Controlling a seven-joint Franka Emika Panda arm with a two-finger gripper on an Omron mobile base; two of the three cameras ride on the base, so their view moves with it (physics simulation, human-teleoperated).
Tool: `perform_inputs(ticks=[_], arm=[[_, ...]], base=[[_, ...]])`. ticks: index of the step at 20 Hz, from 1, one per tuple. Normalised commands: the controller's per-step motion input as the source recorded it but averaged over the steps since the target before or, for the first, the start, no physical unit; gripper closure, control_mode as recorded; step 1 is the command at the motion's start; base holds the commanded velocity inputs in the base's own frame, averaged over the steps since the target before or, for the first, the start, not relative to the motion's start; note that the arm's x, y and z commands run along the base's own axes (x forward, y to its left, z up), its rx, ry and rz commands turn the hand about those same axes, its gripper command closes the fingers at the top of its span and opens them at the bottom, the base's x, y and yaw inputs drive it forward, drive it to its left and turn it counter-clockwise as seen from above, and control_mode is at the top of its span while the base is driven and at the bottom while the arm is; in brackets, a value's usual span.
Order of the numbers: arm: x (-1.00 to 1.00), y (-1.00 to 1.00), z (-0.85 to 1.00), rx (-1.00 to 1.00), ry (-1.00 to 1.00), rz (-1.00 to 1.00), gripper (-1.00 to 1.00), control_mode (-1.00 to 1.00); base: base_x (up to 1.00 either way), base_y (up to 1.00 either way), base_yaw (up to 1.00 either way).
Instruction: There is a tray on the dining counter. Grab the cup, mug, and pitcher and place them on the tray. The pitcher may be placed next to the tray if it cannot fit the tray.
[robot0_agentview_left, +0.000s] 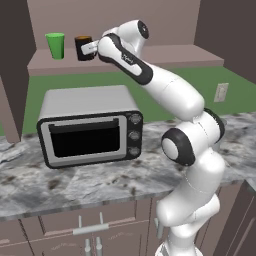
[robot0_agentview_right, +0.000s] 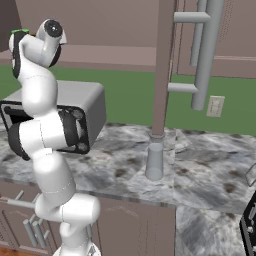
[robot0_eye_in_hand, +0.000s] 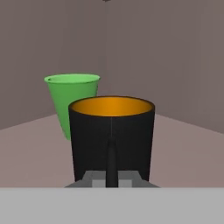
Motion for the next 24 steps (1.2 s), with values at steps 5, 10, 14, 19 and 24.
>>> perform_inputs(ticks=[5,10,14,19,24], arm=[[-0.01,0.0,0.0,0.0,-0.02,-0.07,1.0,-1.0],[-0.04,0.0,0.0,0.0,-0.02,-0.1,1.0,-1.0],[-0.11,0.0,0.0,0.0,-0.02,-0.09,1.0,-1.0],[-0.1,0.0,0.01,0.0,0.0,-0.08,1.0,-1.0],[-0.14,-0.27,0.11,0.05,0.0,-0.05,1.0,-1.0]], base=[[0.0,0.0,0.0],[0.0,0.0,0.0],[0.0,0.0,0.0],[0.0,0.0,0.0],[0.0,0.0,0.0]])
